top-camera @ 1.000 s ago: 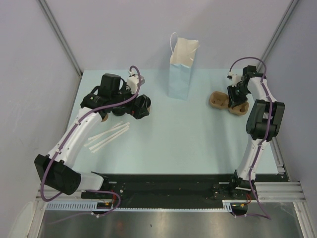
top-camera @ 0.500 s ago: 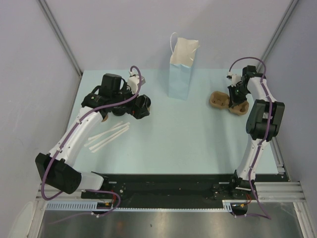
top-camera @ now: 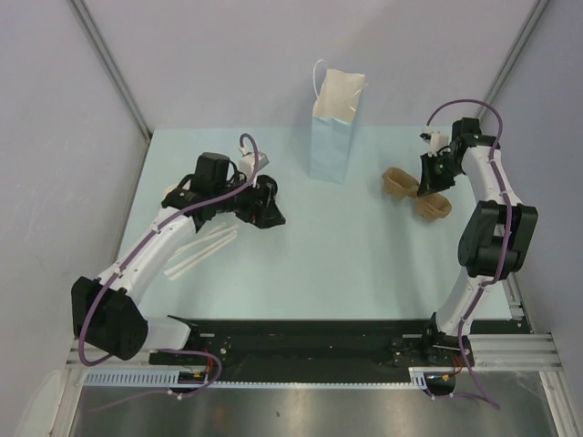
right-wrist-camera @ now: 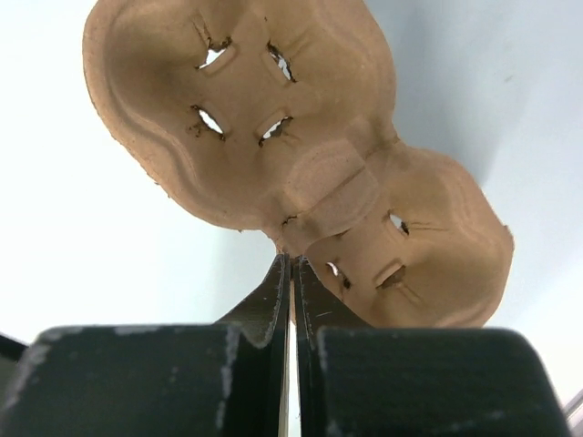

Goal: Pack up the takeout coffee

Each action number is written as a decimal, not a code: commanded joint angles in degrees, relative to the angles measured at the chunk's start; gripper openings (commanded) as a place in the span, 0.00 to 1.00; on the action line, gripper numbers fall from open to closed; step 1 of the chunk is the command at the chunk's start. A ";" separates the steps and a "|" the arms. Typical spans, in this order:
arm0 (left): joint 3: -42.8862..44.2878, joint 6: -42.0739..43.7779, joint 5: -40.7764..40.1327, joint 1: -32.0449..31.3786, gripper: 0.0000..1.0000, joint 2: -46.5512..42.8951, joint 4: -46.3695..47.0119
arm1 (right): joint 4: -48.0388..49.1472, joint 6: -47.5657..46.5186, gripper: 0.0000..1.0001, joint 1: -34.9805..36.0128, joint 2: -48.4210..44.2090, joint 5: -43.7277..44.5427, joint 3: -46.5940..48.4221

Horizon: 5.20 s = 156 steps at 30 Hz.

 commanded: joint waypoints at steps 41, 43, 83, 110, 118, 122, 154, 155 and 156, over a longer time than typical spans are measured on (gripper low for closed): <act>3.31 -51.61 -16.49 -30.45 0.67 31.19 39.11 | 15.25 34.18 0.00 13.85 -27.29 -19.11 -35.48; 2.70 -52.40 -16.06 -30.45 0.65 31.37 39.54 | 15.34 34.18 0.00 13.77 -27.20 -19.28 -35.49; -0.65 -52.40 -12.01 -26.05 0.66 30.85 46.40 | 16.31 34.18 0.00 12.53 -28.26 -21.65 -37.51; -3.28 -51.70 -12.37 -26.23 0.65 30.32 45.08 | 10.85 26.01 0.24 15.26 -25.27 -14.89 -37.51; -3.28 -51.61 -12.36 -26.23 0.65 30.23 45.08 | 11.21 26.18 0.24 15.17 -23.95 -15.50 -37.51; -2.93 -51.70 -12.19 -26.23 0.65 30.49 45.17 | 11.29 26.27 0.22 15.26 -23.42 -15.59 -37.51; -1.79 -51.52 -11.40 -28.34 0.64 31.72 46.14 | 12.88 30.31 0.00 15.96 -28.34 -17.70 -37.51; -1.70 -51.61 -11.48 -28.34 0.64 31.81 46.05 | 12.96 30.23 0.00 16.14 -28.43 -17.35 -37.51; -1.70 -51.79 -11.40 -28.34 0.64 31.99 46.31 | 12.88 30.22 0.00 16.31 -28.35 -17.09 -37.51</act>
